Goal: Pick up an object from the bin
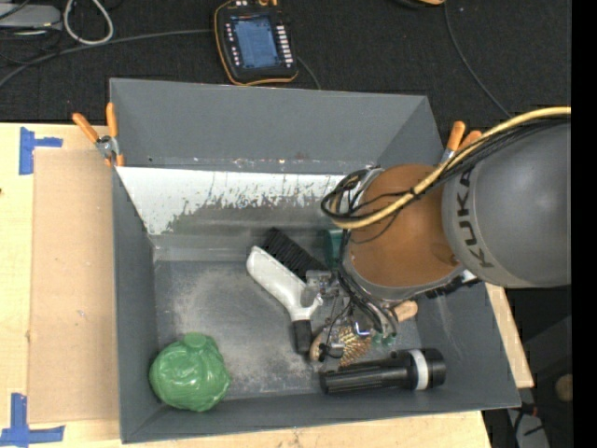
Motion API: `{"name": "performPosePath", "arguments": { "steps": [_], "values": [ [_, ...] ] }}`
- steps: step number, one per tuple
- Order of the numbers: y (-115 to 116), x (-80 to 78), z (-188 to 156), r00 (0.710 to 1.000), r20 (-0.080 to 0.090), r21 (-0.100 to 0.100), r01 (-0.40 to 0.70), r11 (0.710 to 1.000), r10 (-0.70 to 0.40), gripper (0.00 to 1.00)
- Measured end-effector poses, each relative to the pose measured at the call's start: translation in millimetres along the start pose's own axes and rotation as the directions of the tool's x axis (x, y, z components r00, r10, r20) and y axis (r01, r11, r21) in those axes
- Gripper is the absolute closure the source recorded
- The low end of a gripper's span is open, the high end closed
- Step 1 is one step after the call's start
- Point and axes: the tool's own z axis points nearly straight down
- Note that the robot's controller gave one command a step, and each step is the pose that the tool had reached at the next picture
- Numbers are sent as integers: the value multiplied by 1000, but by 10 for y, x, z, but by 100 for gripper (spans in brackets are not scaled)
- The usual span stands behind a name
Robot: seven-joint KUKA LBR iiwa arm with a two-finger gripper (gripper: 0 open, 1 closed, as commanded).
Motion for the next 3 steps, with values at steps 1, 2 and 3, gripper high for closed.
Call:
{"name": "performPosePath", "arguments": {
  "steps": [1, 2, 3],
  "values": [
    [0, 0, 0, 1000, 0, 0, 0, 1000, 0, 100],
    [0, 0, 0, 1000, 0, 0, -1, 1000, 1, 100],
    [-61, -463, 315, 1000, -1, -1, -17, 1000, 17, 100]
  ]
}}
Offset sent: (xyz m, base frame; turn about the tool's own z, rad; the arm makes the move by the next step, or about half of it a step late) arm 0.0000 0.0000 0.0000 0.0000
